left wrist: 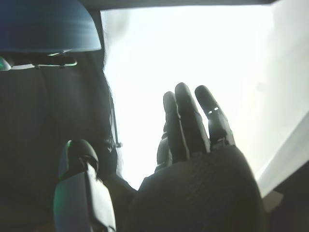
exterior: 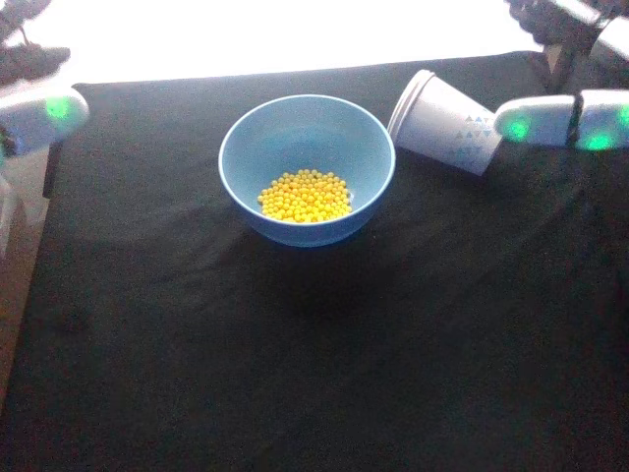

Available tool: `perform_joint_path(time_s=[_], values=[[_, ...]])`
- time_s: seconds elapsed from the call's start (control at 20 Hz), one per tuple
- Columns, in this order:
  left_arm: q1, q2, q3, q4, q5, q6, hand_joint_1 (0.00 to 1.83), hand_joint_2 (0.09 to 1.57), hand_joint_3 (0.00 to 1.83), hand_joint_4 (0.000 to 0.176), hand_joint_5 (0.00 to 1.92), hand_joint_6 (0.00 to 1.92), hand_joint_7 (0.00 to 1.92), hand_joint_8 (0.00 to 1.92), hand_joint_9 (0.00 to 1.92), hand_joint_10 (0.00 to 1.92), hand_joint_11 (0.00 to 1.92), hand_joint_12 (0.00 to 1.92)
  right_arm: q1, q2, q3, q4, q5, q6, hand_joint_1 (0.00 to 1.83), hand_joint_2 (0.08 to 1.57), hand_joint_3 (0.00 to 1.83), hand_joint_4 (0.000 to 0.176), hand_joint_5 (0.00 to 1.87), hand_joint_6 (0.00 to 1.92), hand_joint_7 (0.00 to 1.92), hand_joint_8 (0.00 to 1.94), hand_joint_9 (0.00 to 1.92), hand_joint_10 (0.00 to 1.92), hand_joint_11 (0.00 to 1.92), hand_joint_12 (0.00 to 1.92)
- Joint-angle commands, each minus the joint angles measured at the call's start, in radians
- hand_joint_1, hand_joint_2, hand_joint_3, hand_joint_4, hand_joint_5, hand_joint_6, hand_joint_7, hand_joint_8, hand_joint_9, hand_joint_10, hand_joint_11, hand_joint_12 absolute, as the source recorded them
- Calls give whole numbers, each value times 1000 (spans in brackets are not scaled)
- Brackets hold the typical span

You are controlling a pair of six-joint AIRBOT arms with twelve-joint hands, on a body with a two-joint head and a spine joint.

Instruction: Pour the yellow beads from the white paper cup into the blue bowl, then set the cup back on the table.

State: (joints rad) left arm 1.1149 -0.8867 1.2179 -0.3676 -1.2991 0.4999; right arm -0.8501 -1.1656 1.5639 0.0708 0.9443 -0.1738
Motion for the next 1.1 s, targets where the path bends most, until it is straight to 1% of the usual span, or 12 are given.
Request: perform_joint_path(time_s=[0.0,0.15,0.2,0.35,0.4,0.45,0.5,0.6,0.65,0.75,0.85,1.05], values=[[-3,9,-6,-17,-164,-10,258,959,0,72,89,0,530,0,547,10,57,1079,11,21,-16,37,147,-8,422,661,5,176,0,0,223,0,308,1,107,706],[14,39,-38,-20,-228,1,213,1008,4,68,44,0,503,0,533,3,66,1047,11,58,-56,45,204,-9,406,654,2,176,0,0,191,0,271,0,16,749],[23,56,-56,-24,-260,12,205,990,0,86,34,0,497,0,526,0,63,1041,11,69,-70,48,225,-9,404,658,3,176,0,0,202,5,287,7,22,772],[31,92,-97,-32,-335,46,268,985,2,83,29,3,461,0,486,0,0,1067,11,127,-123,68,299,-9,438,704,0,176,0,0,286,6,347,6,33,951],[31,101,-106,-31,-359,49,258,1016,10,105,18,0,459,0,518,5,65,1000,11,148,-141,77,327,-9,379,672,0,167,0,0,275,1,342,1,109,757],[31,107,-113,-31,-375,50,258,1016,10,105,18,0,459,0,518,5,65,1000,11,158,-153,83,350,-9,379,672,0,167,0,0,275,1,342,1,109,757],[33,115,-120,-31,-396,51,260,1026,3,119,17,0,446,0,517,2,41,1020,11,163,-161,85,371,-9,421,663,0,174,0,0,298,10,351,4,127,741],[35,122,-126,-31,-423,53,265,969,0,131,56,4,418,1,495,0,6,1018,11,166,-170,85,404,-9,437,652,0,176,6,0,358,0,348,0,104,868],[33,123,-125,-36,-429,55,240,937,0,91,4,0,385,0,471,0,2,998,11,166,-172,85,418,-9,343,675,0,173,27,0,392,0,378,3,132,980],[24,124,-123,-35,-432,58,195,999,8,62,0,0,381,3,448,2,0,976,11,168,-174,85,440,-9,349,718,0,173,37,0,339,0,324,0,42,1084],[10,125,-125,-26,-433,65,193,988,0,71,15,3,399,4,481,9,0,1065,10,186,-185,85,473,-9,352,814,3,176,92,1,341,1,338,6,4,1086],[-81,126,-126,43,-433,79,68,965,1,74,134,1,471,3,560,17,41,1183,8,249,-239,86,562,-10,396,723,0,176,158,1,380,1,357,1,0,1154]])
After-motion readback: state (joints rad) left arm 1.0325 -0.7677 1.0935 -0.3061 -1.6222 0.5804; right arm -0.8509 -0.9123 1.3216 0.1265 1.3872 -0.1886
